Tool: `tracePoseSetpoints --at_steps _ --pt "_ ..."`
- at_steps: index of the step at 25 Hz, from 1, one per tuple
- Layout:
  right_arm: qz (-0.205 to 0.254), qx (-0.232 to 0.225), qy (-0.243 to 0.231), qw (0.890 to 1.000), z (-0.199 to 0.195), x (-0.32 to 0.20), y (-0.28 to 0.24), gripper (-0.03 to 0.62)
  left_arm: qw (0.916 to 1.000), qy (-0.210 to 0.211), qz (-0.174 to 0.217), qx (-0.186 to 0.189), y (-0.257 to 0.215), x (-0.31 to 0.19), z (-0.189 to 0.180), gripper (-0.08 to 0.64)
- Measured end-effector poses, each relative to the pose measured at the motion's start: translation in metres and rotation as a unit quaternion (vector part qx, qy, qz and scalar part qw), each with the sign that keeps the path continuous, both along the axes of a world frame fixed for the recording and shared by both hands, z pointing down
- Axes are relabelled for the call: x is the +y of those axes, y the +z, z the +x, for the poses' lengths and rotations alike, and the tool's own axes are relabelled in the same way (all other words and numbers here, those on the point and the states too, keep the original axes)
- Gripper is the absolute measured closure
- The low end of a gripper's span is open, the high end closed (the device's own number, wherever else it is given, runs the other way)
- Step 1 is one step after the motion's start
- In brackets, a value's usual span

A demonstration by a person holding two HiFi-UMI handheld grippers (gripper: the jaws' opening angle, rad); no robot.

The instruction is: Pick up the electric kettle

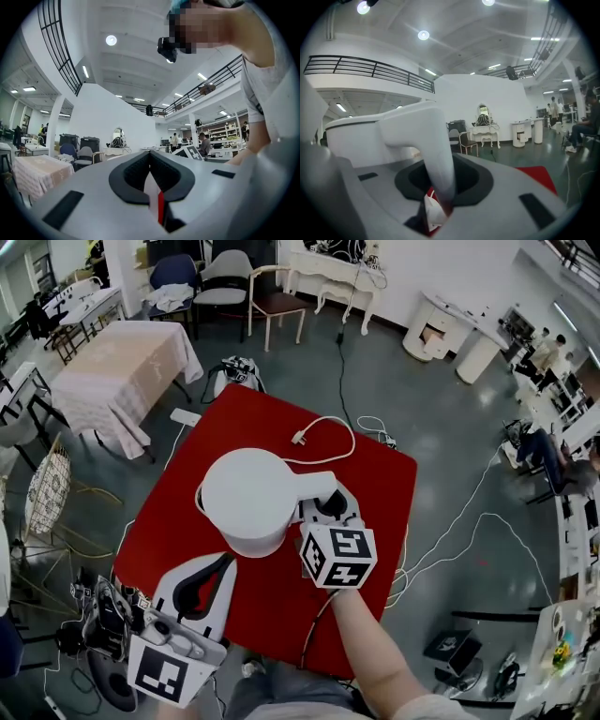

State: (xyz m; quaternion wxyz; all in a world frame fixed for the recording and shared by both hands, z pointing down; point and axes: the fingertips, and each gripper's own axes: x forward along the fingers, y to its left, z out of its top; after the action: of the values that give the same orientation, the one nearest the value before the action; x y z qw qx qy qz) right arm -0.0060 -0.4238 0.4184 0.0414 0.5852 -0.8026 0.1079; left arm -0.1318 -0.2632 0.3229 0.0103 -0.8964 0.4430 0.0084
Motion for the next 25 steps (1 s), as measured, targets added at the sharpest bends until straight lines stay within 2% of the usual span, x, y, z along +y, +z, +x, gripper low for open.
tracePoseSetpoints --at_steps 4,9,19,25 --pt "0.007 -0.009 0.006 1.000 0.007 0.022 -0.022 0.498 0.9999 -0.004 0.013 -0.001 -0.016 0.013 -0.008 0.549" --pt "0.018 -0.006 0.007 1.000 0.008 0.058 -0.044 0.497 0.9988 -0.011 0.048 0.000 -0.037 0.034 -0.018 0.549" --pt "0.026 -0.013 0.002 1.000 0.009 0.141 -0.072 0.499 0.9979 -0.035 0.054 0.001 -0.052 0.092 -0.048 0.549" --pt "0.029 -0.025 -0.004 0.999 0.004 0.193 -0.080 0.499 0.9973 -0.050 0.053 -0.013 -0.047 0.127 -0.065 0.549"
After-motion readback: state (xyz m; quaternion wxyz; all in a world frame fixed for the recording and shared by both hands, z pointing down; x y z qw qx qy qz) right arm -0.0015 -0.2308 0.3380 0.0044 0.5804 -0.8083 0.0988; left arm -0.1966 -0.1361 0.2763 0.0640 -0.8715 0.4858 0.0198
